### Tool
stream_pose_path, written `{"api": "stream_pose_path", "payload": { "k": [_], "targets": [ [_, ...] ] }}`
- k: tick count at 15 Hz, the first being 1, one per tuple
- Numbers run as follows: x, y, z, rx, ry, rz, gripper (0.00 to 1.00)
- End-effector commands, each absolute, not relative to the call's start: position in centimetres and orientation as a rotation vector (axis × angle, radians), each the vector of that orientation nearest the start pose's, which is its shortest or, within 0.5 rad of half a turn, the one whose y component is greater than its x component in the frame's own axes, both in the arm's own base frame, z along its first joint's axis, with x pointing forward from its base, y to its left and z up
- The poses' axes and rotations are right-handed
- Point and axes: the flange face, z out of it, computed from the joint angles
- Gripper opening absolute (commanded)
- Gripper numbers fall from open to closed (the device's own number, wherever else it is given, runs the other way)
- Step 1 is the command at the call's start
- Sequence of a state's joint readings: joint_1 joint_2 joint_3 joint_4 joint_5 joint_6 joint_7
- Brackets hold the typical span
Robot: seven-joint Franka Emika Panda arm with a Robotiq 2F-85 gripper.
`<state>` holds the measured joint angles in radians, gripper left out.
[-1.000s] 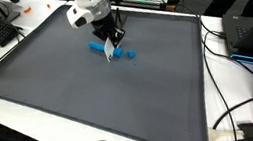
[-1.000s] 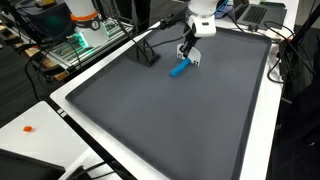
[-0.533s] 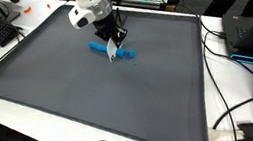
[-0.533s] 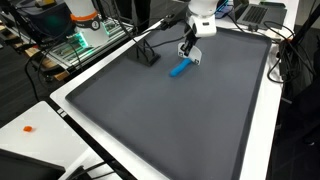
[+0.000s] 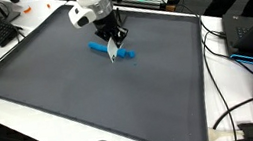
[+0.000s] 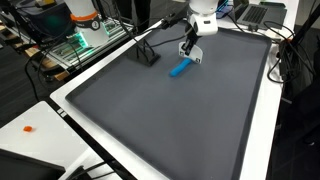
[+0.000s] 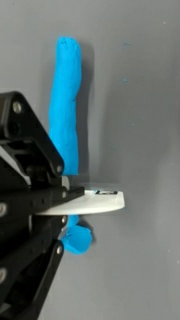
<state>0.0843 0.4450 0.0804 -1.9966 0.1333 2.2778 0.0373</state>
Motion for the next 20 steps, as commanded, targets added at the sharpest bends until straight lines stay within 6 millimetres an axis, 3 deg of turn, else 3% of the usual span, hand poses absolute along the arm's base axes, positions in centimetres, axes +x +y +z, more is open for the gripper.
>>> {"api": "stream_pose_path", "payload": {
  "k": [1,9,20],
  "targets": [
    [58.1,9.3,24.0,-3.036,-0.049,0.228,0.01],
    [58.7,7.2,26.4,-3.078,-0.026,0.165,0.01],
    [58.5,5.8,24.5,-3.1,-0.017,0.214,0.01]
  ]
}}
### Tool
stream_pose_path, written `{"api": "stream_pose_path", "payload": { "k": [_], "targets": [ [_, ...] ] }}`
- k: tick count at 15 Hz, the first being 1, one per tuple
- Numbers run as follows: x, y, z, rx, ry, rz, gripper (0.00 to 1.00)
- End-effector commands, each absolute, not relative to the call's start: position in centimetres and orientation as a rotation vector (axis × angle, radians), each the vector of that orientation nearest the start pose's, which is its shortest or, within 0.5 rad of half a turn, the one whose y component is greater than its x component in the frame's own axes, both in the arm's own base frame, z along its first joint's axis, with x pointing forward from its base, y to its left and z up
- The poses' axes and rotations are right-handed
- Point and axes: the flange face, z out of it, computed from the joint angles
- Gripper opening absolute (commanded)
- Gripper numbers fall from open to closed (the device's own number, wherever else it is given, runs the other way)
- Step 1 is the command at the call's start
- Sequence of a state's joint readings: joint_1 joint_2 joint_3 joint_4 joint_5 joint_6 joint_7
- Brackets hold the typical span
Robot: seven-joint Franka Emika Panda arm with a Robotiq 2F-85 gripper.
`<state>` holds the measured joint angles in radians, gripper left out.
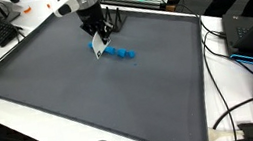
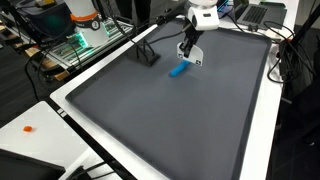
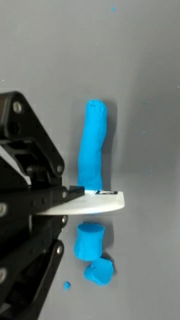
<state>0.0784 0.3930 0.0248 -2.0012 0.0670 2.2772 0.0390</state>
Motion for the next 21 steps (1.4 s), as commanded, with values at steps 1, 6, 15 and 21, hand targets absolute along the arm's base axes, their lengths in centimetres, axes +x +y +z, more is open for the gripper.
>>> {"api": "stream_pose_path", "payload": {
  "k": [1,6,15,21],
  "targets": [
    [58.5,5.9,24.1,-3.098,-0.018,0.221,0.01],
    [58.2,6.0,22.8,-3.096,-0.024,0.254,0.01],
    [57.8,6.2,21.2,-3.089,-0.031,0.289,0.01],
    [57.6,6.2,20.5,-3.083,-0.03,0.306,0.01]
  ]
}}
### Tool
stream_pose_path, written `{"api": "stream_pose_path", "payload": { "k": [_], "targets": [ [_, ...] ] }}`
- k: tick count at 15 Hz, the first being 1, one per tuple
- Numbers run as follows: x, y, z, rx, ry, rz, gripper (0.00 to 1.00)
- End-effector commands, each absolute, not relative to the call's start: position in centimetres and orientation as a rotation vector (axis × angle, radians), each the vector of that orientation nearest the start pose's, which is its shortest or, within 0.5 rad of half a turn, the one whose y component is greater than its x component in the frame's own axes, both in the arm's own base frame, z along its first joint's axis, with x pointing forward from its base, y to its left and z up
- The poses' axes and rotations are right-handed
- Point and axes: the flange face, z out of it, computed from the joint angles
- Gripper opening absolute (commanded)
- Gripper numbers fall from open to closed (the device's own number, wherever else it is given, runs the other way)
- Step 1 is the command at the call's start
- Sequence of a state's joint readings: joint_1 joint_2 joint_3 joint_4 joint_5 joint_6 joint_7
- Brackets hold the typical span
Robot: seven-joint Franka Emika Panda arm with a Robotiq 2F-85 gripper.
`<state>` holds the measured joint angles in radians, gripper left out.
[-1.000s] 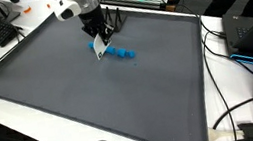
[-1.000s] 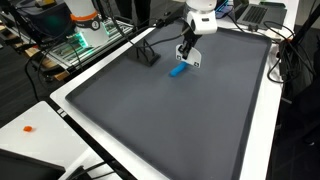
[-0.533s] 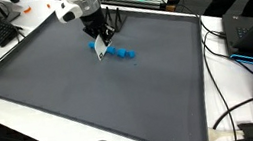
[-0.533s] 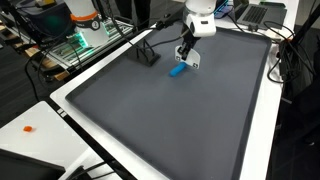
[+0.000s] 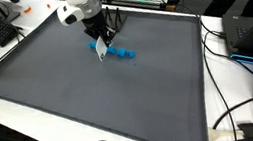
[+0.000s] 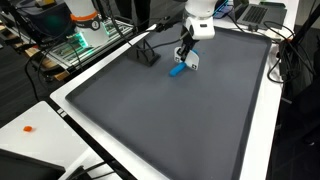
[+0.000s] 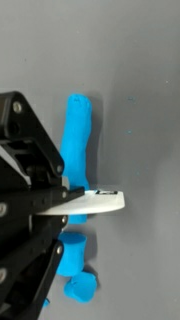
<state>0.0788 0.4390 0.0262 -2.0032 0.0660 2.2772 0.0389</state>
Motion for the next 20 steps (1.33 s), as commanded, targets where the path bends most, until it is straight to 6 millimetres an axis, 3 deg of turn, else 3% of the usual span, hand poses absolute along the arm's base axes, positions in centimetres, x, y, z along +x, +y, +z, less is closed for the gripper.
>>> {"api": "stream_pose_path", "payload": {
  "k": [1,20],
  "targets": [
    [57.6,6.2,20.4,-3.081,-0.031,0.308,0.01],
    [57.4,7.2,21.4,-3.018,-0.017,0.339,0.01]
  ]
}}
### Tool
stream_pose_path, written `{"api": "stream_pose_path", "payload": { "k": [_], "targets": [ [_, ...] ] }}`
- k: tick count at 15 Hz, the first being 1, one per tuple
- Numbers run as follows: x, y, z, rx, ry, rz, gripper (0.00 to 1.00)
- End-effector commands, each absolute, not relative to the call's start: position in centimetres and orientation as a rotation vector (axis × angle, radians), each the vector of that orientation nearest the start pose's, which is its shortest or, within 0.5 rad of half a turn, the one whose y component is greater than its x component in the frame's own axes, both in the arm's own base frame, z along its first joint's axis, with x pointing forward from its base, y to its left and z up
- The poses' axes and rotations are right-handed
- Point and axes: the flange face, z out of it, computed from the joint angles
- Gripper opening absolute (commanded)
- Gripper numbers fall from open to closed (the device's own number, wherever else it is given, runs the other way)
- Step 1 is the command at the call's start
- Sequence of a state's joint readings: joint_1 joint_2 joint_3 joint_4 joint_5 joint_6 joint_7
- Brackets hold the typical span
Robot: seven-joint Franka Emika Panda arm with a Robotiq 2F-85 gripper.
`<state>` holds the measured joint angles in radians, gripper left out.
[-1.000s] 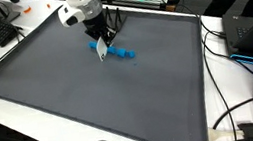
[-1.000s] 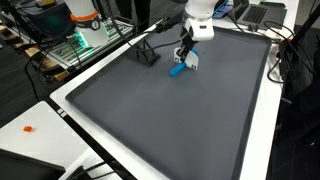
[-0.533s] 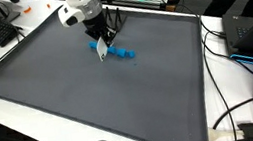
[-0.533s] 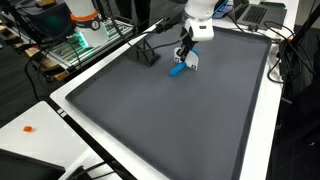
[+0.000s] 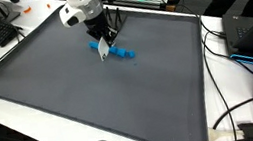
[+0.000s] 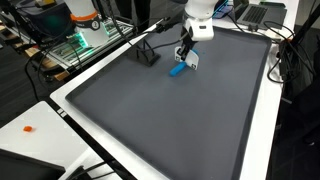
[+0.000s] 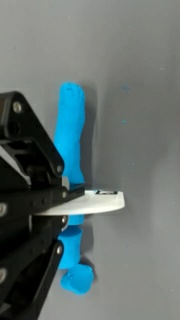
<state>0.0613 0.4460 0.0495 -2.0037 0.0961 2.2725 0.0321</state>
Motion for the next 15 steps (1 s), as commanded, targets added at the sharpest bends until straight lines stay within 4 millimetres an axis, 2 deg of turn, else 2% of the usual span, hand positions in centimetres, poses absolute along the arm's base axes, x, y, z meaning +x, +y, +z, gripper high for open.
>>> {"api": "stream_pose_path", "payload": {
  "k": [1,6,15],
  "targets": [
    [57.4,7.3,21.4,-3.012,-0.013,0.348,0.01],
    [57.5,6.8,22.0,-3.039,-0.007,0.328,0.01],
    [57.9,5.4,25.8,-3.067,0.01,0.241,0.01]
  ]
}}
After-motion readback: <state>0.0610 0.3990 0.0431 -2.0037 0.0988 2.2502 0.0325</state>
